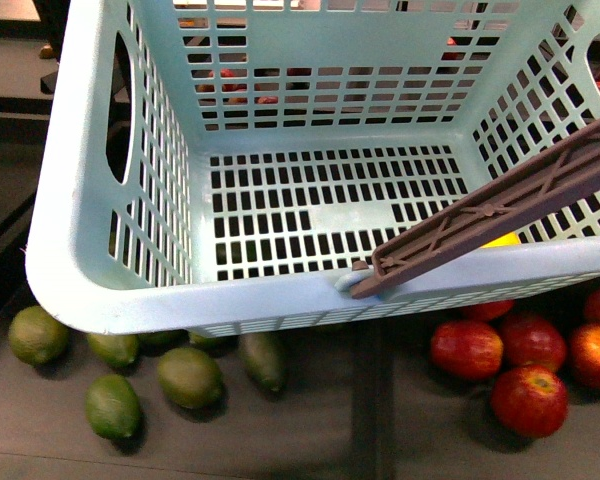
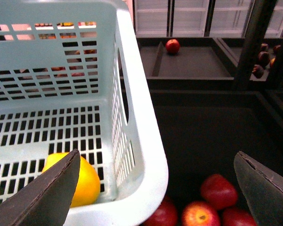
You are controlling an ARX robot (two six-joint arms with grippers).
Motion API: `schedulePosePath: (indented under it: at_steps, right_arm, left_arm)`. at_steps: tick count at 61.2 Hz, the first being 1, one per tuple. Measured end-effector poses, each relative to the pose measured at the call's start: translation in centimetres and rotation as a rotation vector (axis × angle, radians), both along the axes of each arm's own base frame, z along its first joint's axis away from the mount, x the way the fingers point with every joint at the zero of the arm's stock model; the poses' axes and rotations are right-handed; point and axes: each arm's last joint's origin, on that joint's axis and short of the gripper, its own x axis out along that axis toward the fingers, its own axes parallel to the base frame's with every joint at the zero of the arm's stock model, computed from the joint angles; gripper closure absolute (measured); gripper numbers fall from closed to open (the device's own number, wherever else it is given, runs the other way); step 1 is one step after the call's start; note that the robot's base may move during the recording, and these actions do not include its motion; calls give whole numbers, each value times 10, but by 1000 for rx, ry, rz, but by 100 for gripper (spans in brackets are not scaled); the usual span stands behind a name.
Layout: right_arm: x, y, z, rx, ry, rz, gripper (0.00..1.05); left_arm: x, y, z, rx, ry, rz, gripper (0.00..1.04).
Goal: Pick lemon and mango into basket
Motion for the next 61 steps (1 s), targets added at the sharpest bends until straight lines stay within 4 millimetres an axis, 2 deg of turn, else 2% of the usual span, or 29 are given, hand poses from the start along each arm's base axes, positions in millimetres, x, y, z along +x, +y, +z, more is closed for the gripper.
schedulePosePath:
  at_steps: [61]
  right_arm:
    - [0,0,0,0,-2,-1,9]
  left_arm:
    - [0,1,0,1,-1,3,100]
